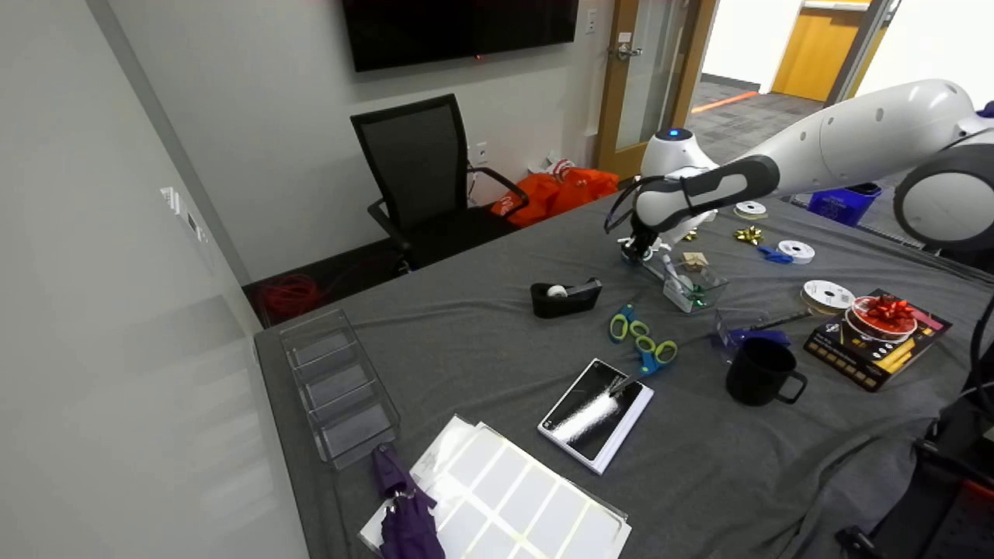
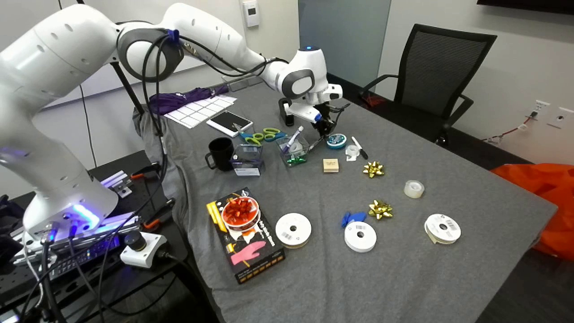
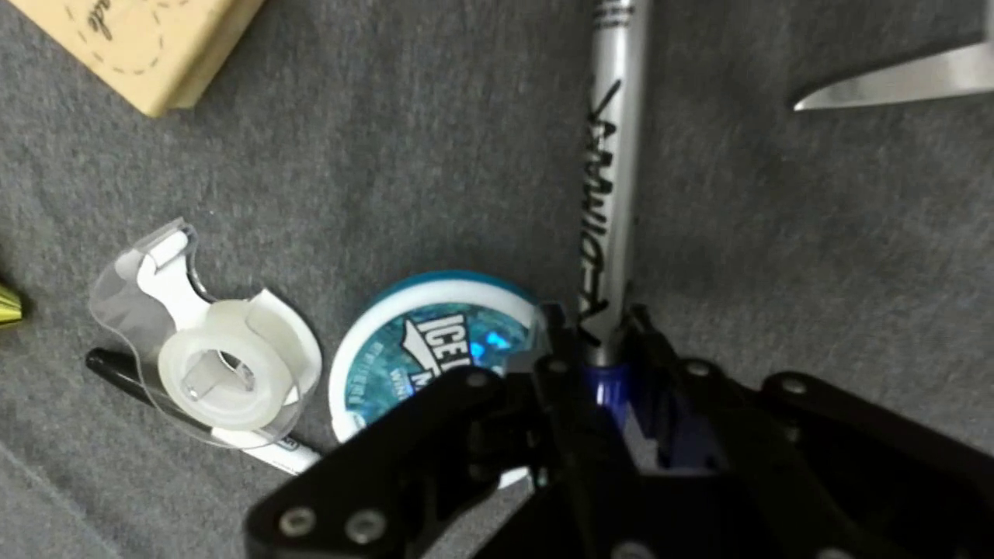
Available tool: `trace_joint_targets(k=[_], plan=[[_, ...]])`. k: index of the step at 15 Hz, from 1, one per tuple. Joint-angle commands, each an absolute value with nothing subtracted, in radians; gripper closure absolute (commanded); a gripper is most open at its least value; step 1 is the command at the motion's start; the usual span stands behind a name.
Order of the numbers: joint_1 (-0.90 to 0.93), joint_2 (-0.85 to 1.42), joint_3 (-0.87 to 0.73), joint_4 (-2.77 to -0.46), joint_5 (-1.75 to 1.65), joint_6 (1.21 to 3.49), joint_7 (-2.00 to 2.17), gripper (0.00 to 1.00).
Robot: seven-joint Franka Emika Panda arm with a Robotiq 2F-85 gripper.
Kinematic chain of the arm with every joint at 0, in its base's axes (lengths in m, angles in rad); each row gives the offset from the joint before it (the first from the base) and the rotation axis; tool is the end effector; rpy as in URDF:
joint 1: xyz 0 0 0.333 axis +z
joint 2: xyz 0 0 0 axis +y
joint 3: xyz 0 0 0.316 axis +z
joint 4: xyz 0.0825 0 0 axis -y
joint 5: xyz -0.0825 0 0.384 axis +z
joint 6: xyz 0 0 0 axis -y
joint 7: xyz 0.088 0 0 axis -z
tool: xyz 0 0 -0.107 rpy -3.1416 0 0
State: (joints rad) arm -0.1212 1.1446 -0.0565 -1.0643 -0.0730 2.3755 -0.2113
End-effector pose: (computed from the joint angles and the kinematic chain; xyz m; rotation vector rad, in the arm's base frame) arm 0.7743 -0.1238 0.1359 2.9946 0.1791 0.2174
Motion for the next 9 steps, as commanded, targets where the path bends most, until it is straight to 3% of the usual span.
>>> trace_joint_targets(k=[1, 7, 8, 9], plan=[[-0.12, 1.133, -0.045, -1.12, -0.107, 2.398, -0.275, 0.95], [-0.12, 1.114, -0.031, -1.179, -0.123, 2.434, -0.337, 0.95], [-0.122, 1.105, -0.028, -1.19, -0.122, 2.433, -0.348, 0.55], [-0.126, 1.096, -0.024, -1.2, -0.119, 2.433, -0.358, 0.53]])
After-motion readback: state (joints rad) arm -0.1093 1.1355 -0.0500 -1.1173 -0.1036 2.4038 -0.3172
